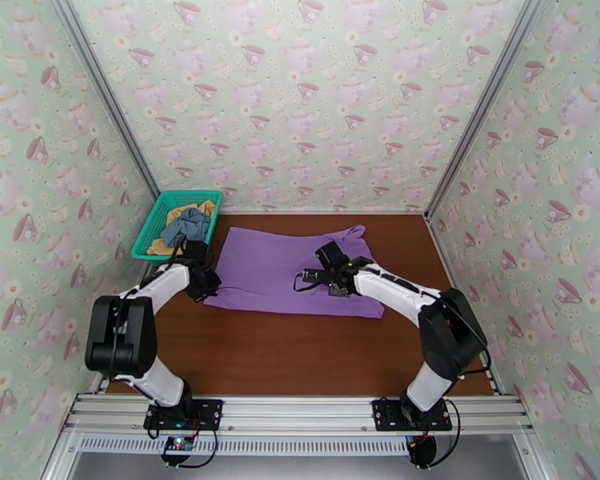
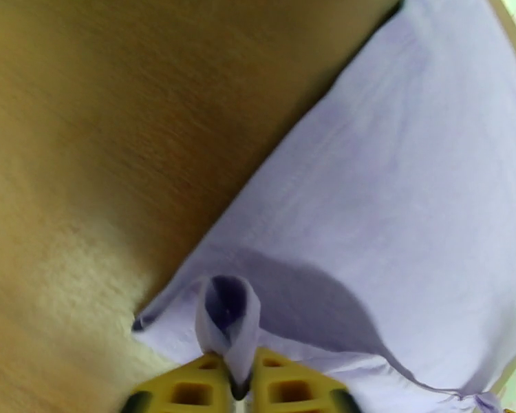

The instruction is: Fold and stack the mixed laundry pile

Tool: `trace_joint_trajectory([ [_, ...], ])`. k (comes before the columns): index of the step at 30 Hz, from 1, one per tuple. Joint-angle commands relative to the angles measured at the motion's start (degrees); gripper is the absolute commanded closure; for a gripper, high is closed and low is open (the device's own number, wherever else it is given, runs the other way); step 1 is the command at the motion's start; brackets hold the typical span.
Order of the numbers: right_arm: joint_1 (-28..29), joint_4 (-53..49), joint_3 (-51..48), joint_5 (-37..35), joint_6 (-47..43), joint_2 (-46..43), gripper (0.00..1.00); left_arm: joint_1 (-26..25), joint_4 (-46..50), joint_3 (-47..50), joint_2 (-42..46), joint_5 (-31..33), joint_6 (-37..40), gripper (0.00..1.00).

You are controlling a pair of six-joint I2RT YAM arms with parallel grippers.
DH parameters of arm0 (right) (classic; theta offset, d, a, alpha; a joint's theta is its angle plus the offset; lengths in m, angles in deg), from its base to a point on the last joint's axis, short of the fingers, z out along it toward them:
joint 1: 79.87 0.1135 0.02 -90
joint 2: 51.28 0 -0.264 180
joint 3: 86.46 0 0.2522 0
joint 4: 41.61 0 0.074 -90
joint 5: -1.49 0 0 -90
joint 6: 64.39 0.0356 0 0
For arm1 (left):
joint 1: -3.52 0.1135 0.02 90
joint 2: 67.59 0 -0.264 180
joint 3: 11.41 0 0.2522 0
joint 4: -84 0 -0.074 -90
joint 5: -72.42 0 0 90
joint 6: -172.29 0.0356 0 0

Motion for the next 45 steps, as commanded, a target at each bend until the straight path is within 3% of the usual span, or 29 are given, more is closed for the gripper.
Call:
trace_joint_trajectory([
  [1, -0.5, 2.8, 2.7, -1.2, 0.3, 1.4, 0.96, 0.3, -1.5, -2.3, -2.1, 0.9, 0.2, 0.45],
  [3, -0.8, 4.1, 3.3, -2.6, 2.0, 2.3, 0.68, 0.4, -1.6, -2.7, -2.8, 0.7, 0.0, 0.30],
  [5, -1.1, 6.3, 3.8, -4.8, 4.6, 2.9, 0.58, 0.3, -1.7, -3.1, -3.0, 0.7, 0.0, 0.24],
  [10, -2.8, 11.2, 6.4, -15.2, 13.7, 4.9, 0.53, 0.3, -1.4, -3.6, -1.9, 0.7, 0.4, 0.15],
  [13, -3.0, 9.3, 6.9, -16.2, 21.7, 4.2, 0.53, 0.1, -1.0, -3.3, -0.4, 0.4, 1.3, 0.05],
  [17, -3.0, 1.8, 7.0, -11.7, 36.4, 1.8, 0.55, -0.7, 1.6, -2.5, 3.1, 0.8, 2.8, 0.00],
  [21, -3.0, -3.7, 4.9, -2.0, 52.1, -2.0, 0.58, -1.5, 4.9, -0.4, 8.3, 2.3, 3.7, 0.09],
  [26, -3.5, -6.5, 1.5, 5.7, 64.6, -3.7, 0.65, -1.7, 8.3, 1.5, 13.5, 3.4, 4.0, 0.34],
  [28, -4.7, -6.9, 1.4, 8.6, 67.5, -2.2, 0.71, -1.7, 9.0, 2.1, 15.2, 2.9, 3.7, 0.54],
  [32, -8.5, -6.6, 2.2, 13.7, 69.9, 2.6, 0.85, -1.7, 10.2, 2.3, 17.7, 2.2, 3.5, 0.68],
  [38, -13.6, -6.1, 7.0, 16.1, 69.7, 10.5, 0.92, -1.9, 11.8, 2.3, 21.9, 0.6, 3.3, 0.67],
  [43, -18.4, -9.3, 12.7, 16.3, 69.2, 16.7, 0.94, -2.5, 13.6, 4.5, 25.1, 0.2, 3.4, 0.41],
  [45, -20.1, -11.6, 15.4, 15.8, 68.5, 18.8, 0.94, -2.5, 14.1, 5.8, 26.1, -0.2, 3.4, 0.35],
])
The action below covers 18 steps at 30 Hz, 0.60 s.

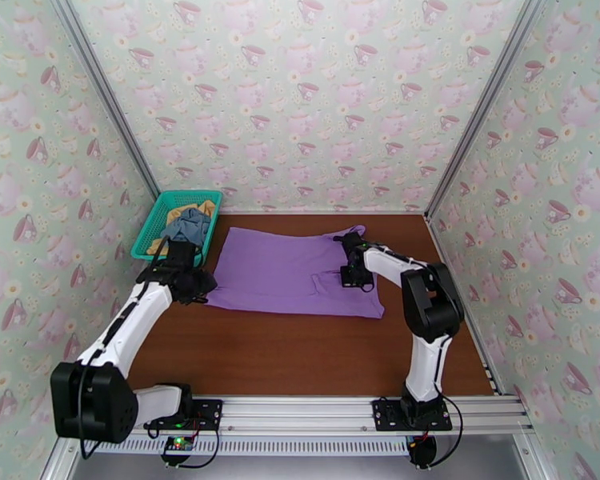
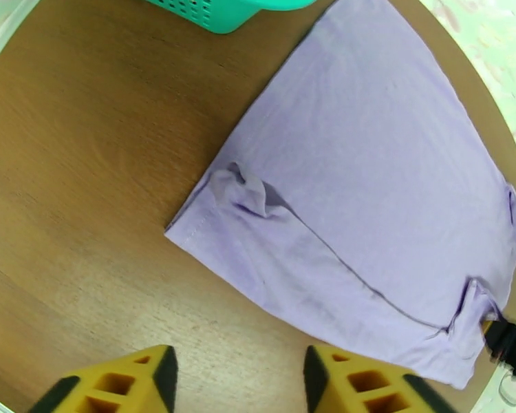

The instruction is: Fold and stack the mixed laundry pile

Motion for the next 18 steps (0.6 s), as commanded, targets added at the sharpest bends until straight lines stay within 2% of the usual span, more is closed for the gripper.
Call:
trace_joint_trajectory([
  [1, -2.8, -4.7, 5.0, 0.2, -0.4, 3.1, 0.94, -0.3, 2.6, 3.3, 1.8, -1.6, 0.3, 0.34],
  [6, -6.7, -7.2, 7.8, 0.4, -1.7, 5.5, 0.94, -0.5, 1.7, 8.2, 3.0, -3.2, -0.2, 0.34],
  [14, -9.3, -7.2, 4.2, -0.9, -3.1, 2.4, 0.94, -1.9, -1.1, 10.8, 0.0, -3.4, -1.5, 0.36],
  [18, -9.5, -7.3, 2.7, -0.7, -4.0, -0.4, 0.95, -2.4, -3.1, 7.0, -6.3, -2.5, -0.8, 0.51],
])
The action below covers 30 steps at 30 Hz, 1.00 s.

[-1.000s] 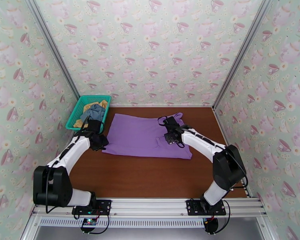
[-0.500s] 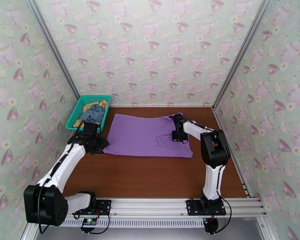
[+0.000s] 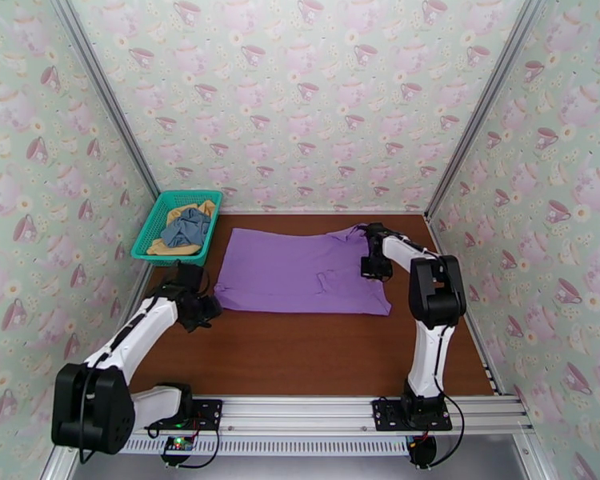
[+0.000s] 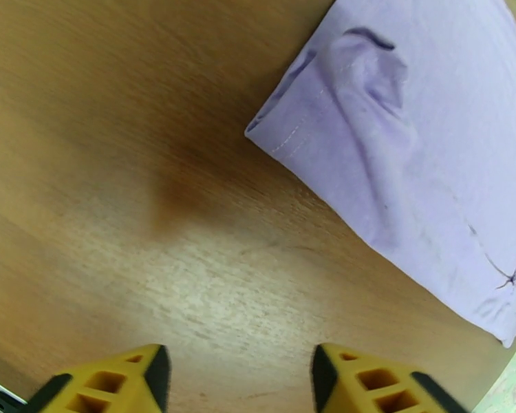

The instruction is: Fold and stack the mixed laundry pile

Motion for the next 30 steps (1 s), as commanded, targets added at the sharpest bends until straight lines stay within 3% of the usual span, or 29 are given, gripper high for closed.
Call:
trace_joint_trajectory([
  [1, -0.4, -2.1, -2.0, -1.0, -1.4, -4.0, 0.94, -0.4, -3.3, -4.5, -4.8, 0.5, 0.3, 0.57],
  [4, -0.4, -1.8, -4.3, 0.0, -0.6, -7.8, 0.95, -0.9, -5.4, -8.7, -9.0, 0.3, 0.7, 0.80],
  [7, -0.3, 0.3, -8.8, 3.4, 1.9, -13.9, 0.94, -1.7, -6.2, -14.1, -13.2, -0.6, 1.3, 0.94],
  [12, 3.1, 5.8, -17.0, 10.5, 11.1, -21.9, 0.90, -4.0, -6.1, -20.9, -21.2, -0.4, 2.2, 0.95],
  [14, 6.7, 8.8, -19.1, 14.2, 12.3, -22.4, 0.89, -4.7, -6.0, -22.6, -24.8, -0.4, 2.3, 0.95],
  [18, 12.4, 13.2, -20.5, 14.5, 16.9, -19.1, 0.92, -6.0, -6.5, -24.1, -31.3, 0.1, 1.9, 0.96],
  [22, 13.0, 17.6, -23.0, 12.8, 23.7, -15.8, 0.96, -6.6, -7.4, -22.9, -34.8, -0.3, 1.2, 0.96],
  [30, 15.3, 20.4, -33.4, 4.8, 32.4, -20.5, 1.00, -9.2, -9.0, -13.8, -32.1, -0.3, -0.6, 0.96],
])
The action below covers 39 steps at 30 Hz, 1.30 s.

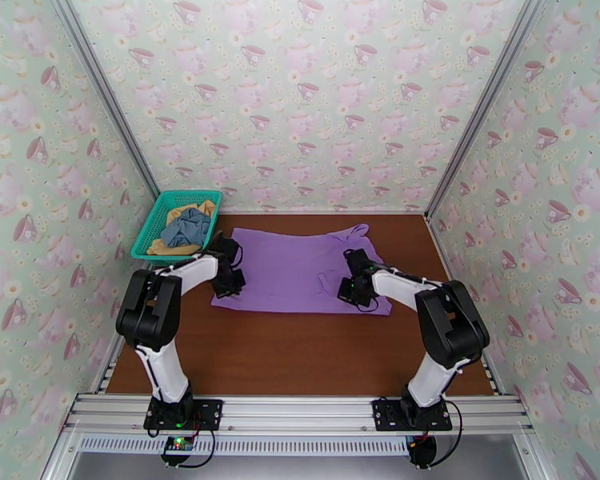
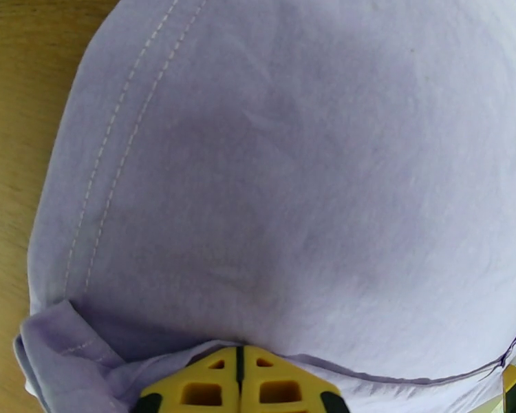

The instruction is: Fold and stack the mixed laundry pile

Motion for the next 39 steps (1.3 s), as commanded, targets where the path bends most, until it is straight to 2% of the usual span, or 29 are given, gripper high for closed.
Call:
trace_joint_trajectory([
  [1, 1.8, -1.2, -4.6, -5.5, 5.2, -1.4, 1.00, -1.7, 2.2, 7.1, -0.2, -0.6, -1.5, 0.96],
  [10, 8.7, 0.1, -18.8, -9.5, 12.7, -7.9, 0.99, -5.7, -1.5, 22.4, 9.4, -0.1, -5.7, 0.96],
  [15, 11.6, 1.7, -27.4, -9.4, 17.7, -16.4, 0.98, -8.9, -3.0, 29.6, 14.9, 0.8, -9.1, 0.95],
  [20, 12.0, 1.3, -32.3, -9.3, 22.2, -25.2, 0.98, -9.7, -4.0, 34.5, 20.0, 0.8, -10.9, 0.94],
  [24, 12.0, -1.8, -32.0, -11.6, 24.0, -30.4, 0.96, -10.6, -2.3, 34.7, 22.8, 1.6, -11.2, 0.93],
  [27, 11.8, -9.2, -27.4, -16.1, 21.9, -33.7, 0.89, -10.9, 0.6, 32.6, 25.5, 2.1, -10.6, 0.85],
  [31, 8.4, -16.8, -19.3, -18.3, 14.9, -37.8, 0.80, -10.6, 8.6, 24.5, 29.6, 5.6, -8.4, 0.64],
  [35, 0.7, -17.8, -13.1, -13.9, 5.0, -39.0, 0.66, -8.8, 16.5, 12.1, 29.2, 9.9, -4.3, 0.42],
  [37, -4.0, -17.8, -9.1, -10.3, -0.3, -36.6, 0.63, -7.4, 18.7, 6.0, 27.8, 10.7, -2.2, 0.34],
  [39, -7.6, -18.2, -3.8, -6.2, -6.8, -31.8, 0.62, -5.4, 19.8, 1.4, 25.8, 10.5, -0.5, 0.32],
])
